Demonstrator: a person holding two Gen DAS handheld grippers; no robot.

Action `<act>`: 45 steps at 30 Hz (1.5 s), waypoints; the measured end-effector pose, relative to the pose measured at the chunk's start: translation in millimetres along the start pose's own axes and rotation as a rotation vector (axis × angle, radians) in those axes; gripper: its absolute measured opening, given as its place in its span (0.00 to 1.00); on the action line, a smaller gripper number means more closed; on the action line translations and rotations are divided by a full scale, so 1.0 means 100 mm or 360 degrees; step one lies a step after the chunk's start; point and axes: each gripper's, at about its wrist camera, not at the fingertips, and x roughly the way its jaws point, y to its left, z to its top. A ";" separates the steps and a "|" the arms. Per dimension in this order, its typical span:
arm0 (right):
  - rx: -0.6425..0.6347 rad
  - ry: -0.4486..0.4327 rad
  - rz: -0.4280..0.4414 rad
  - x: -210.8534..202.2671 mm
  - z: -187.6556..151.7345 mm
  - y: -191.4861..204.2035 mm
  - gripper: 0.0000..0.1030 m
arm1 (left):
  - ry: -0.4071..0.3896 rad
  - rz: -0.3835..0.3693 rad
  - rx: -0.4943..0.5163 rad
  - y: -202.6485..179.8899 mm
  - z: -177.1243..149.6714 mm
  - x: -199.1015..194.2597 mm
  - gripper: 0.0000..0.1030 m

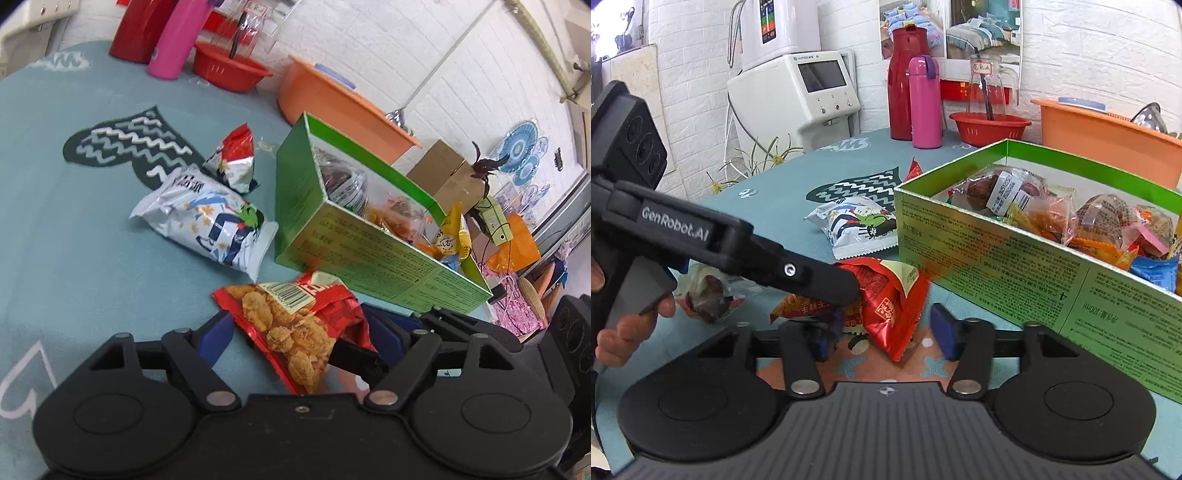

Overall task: Organize snacks
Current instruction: 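Grasp the red cookie bag with both tools, then carry the red cookie bag into the green box and open both tools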

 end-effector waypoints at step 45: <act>0.0131 -0.0468 -0.0557 -0.43 0.46 -0.94 0.40 | -0.0138 -0.0242 0.0418 -1.08 0.92 0.88 0.72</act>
